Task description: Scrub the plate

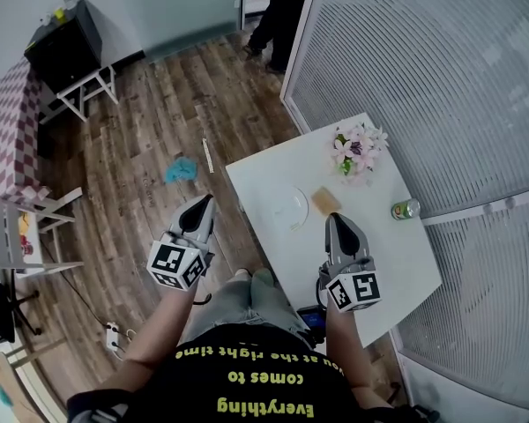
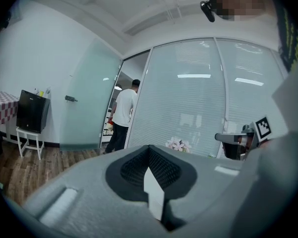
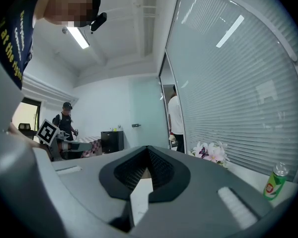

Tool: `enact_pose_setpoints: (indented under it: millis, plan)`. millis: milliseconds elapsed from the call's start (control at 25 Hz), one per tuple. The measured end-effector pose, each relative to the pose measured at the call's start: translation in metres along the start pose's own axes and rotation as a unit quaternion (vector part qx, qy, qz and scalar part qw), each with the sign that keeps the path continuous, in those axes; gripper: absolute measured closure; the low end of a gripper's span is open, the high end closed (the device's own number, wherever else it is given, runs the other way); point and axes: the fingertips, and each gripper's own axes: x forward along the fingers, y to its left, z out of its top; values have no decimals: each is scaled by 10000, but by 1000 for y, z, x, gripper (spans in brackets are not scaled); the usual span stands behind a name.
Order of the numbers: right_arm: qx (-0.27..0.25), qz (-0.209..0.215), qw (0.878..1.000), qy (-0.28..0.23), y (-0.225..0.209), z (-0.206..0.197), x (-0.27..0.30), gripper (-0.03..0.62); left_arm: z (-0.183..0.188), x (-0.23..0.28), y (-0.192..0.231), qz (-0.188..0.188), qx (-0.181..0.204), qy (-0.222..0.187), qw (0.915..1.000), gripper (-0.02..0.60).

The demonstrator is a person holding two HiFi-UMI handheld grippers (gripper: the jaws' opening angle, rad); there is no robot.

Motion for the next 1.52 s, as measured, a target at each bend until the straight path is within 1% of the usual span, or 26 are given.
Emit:
enact_pose_setpoints:
  millis: [120, 400, 560, 760, 880, 1000, 1080, 1200, 1360, 1520]
  plan:
    - [29, -35, 10000, -47, -9, 0, -3, 588, 0, 5, -8, -48, 52, -15, 10000, 581]
    - [66, -46, 9999, -73, -24, 0, -3, 588, -5, 18, -15, -22, 70, 19, 10000, 581]
    - [84, -38, 10000, 4, -34, -6, -1, 588, -10, 25, -17, 16, 48, 61, 10000, 581]
    - [76, 38, 9998, 206, -48, -23, 6, 588, -28, 40, -19, 24, 18, 232, 9997, 581]
    - [-66, 70, 9991, 420, -54, -36, 12, 586, -40, 46, -19, 11, -41, 368, 9993, 580]
    - [-256, 162, 9966, 770, -57, -57, 19, 585, -54, 52, -17, 12, -104, 488, 9988, 580]
    - [-391, 227, 9940, 1001, -57, -68, 24, 535, -60, 56, -17, 24, -143, 537, 9984, 580]
    - [-536, 264, 9902, 1263, -57, -82, 29, 522, -71, 60, -16, 30, -208, 647, 9977, 580]
    - [-575, 313, 9855, 1568, -63, -104, 36, 493, -89, 67, -18, -28, -339, 855, 9958, 580]
    - [-531, 319, 9817, 1801, -75, -124, 44, 490, -105, 72, -19, -60, -408, 1024, 9939, 580]
